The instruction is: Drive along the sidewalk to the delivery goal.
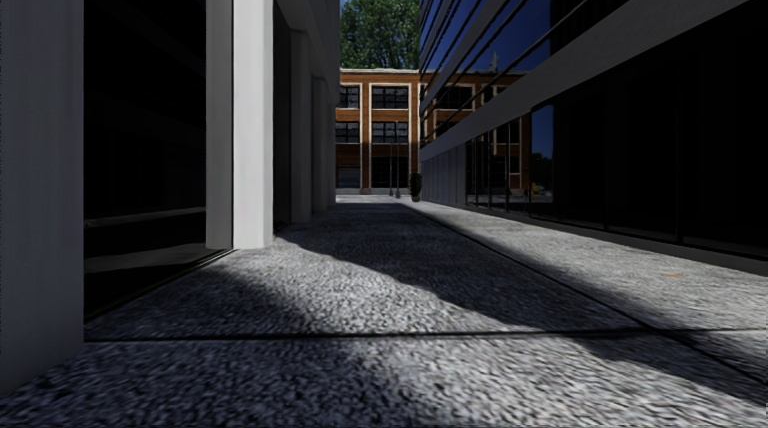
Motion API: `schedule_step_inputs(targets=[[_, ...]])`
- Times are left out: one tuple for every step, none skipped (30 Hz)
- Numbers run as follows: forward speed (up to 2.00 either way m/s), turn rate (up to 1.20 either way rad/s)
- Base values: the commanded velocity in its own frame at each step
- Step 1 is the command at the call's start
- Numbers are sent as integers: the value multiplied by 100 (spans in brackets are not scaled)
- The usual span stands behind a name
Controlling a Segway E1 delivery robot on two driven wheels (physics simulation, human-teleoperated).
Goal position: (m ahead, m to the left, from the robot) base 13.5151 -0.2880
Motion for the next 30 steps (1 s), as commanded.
schedule_step_inputs(targets=[[200, 0], [200, 0], [200, 0], [200, 0], [200, 0], [200, 0], [200, 0], [200, 0], [200, 0], [200, 0], [200, 0], [200, 0], [200, 0], [200, 0], [200, 0], [200, 0], [200, 0], [200, 0], [200, 0], [200, 0], [200, 0], [200, 0], [200, 0], [200, -2], [200, -2], [200, -8], [200, -11], [200, -12], [200, -12], [200, -13]])
